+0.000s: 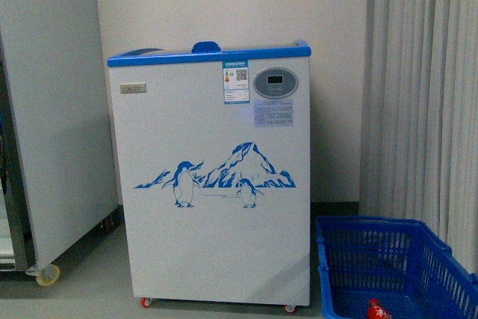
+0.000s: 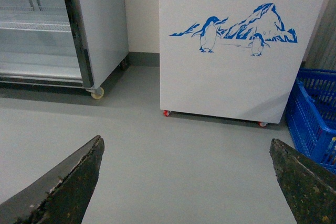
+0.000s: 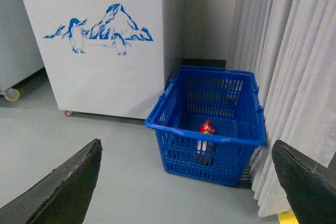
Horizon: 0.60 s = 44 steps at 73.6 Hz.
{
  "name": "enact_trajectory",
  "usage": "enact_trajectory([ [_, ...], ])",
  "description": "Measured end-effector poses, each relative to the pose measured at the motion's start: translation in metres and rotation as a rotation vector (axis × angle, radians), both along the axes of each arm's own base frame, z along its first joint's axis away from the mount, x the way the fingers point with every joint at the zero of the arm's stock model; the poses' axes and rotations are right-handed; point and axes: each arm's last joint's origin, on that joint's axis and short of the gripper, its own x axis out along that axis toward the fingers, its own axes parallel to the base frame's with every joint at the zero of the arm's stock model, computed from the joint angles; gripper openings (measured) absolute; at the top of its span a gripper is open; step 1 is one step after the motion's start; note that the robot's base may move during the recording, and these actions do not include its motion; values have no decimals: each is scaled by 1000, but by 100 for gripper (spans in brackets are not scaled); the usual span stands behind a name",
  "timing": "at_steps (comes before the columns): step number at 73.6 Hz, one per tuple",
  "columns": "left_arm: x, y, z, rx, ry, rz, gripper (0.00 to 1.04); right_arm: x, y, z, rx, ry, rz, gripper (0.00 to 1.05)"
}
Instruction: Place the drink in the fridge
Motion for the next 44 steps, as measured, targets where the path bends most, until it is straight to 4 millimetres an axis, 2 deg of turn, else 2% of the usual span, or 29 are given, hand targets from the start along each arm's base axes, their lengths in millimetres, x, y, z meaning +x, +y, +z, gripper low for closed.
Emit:
enact_trajectory([
  [44,0,0,0,0,0,0,97,0,0,0,0,0,0,97],
])
